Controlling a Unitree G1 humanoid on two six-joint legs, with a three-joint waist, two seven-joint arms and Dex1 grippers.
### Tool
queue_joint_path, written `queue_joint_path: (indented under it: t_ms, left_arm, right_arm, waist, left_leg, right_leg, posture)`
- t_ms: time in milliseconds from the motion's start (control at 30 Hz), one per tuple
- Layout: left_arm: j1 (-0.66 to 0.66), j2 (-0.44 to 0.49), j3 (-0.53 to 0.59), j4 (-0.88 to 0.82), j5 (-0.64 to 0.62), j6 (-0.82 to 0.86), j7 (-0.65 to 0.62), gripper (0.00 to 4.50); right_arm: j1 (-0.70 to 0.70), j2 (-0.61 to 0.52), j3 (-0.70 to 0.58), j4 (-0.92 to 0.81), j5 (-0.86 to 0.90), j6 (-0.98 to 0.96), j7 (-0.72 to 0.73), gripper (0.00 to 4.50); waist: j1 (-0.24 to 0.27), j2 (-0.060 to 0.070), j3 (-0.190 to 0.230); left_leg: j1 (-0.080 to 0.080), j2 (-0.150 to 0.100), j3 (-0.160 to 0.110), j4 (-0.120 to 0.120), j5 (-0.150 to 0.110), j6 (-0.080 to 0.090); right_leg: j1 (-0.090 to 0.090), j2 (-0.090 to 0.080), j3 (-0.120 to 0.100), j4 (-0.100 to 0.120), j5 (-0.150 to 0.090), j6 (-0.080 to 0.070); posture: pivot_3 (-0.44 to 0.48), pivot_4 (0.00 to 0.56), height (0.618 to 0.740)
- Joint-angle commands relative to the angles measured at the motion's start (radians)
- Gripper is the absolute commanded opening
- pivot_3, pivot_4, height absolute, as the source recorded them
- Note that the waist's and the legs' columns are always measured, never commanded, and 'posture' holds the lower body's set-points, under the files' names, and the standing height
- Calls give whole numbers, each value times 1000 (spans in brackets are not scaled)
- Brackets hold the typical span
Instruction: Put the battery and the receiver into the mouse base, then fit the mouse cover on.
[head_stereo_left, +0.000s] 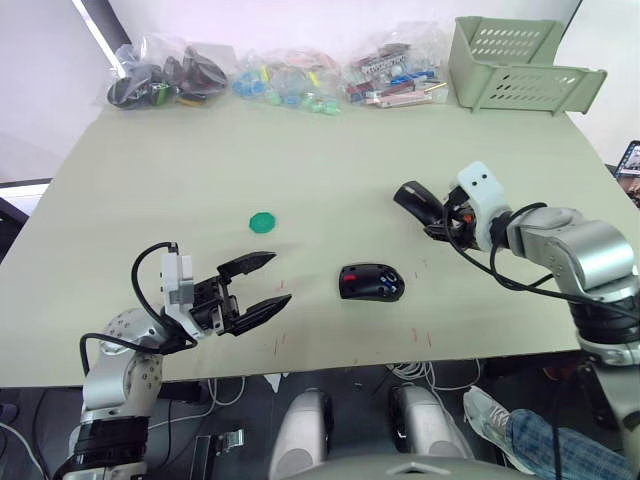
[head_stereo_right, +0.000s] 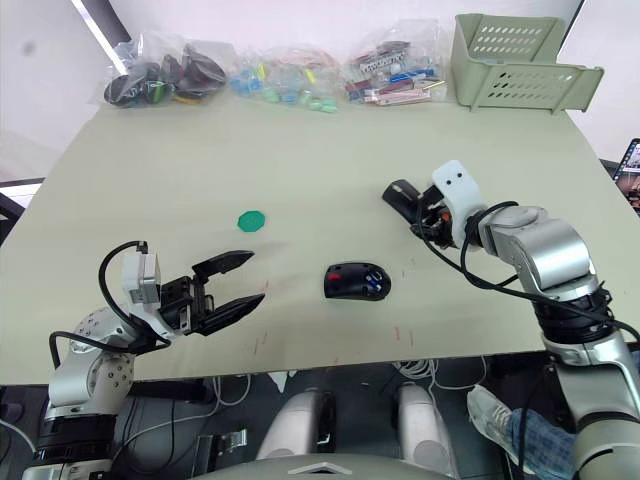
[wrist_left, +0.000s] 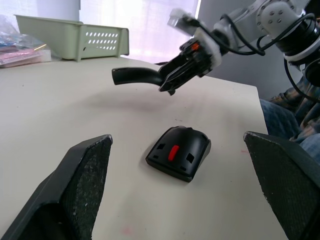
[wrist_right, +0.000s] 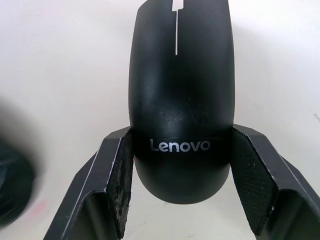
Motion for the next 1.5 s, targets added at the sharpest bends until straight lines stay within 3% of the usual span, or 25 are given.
queue_joint_path:
  t_ms: [33,167,333,533,800,1500]
  left_arm:
    - [-14,34,22,12,-29,15,-47,4500]
    - [-27,63,35,31,-50,39,-93,4500]
    - [-54,150,69,94,-79,79,-189,4500]
    - [-55,158,75,98,-70,81,-195,4500]
    - [-27,144,69,33,-70,100,-157,4500]
    - [-34,137,49,-36,-74,144,-98,4500]
  right_arm:
    - [-117,-99,84,-111,70,-15,200,2242]
    - [-214,-137,201,-96,51,-56,313,2242]
    - [-315,-99,403,-22,-39,-164,430,2242]
    - [-327,-84,482,29,-90,-205,503,2242]
    - [-339,-59,506,96,-136,-212,556,2242]
    - [-313,-35,507,107,-179,-141,572,2242]
  waist:
    - [-1,1,5]
    - [0,0,6]
    - [-2,-2,9]
    - [3,-3,10]
    - [3,-3,10]
    - [2,-3,10]
  left_leg:
    - [0,0,0,0,0,0]
    - [0,1,-1,0,0,0]
    - [0,1,-1,0,0,0]
    - [-2,0,-1,-1,0,0]
    - [-15,0,-1,3,0,0]
    - [-15,-1,0,5,0,-1]
  right_leg:
    - [0,0,0,0,0,0]
    - [-1,0,0,0,0,0]
    - [-2,-1,0,0,0,-2]
    - [-3,-5,-1,-1,0,-1]
    - [-14,-5,-3,4,3,2]
    - [-14,-4,-3,7,3,2]
  posture:
    - [0,150,740]
    - [0,150,740]
    - [0,150,740]
    - [0,150,740]
    - [0,150,740]
    - [0,150,740]
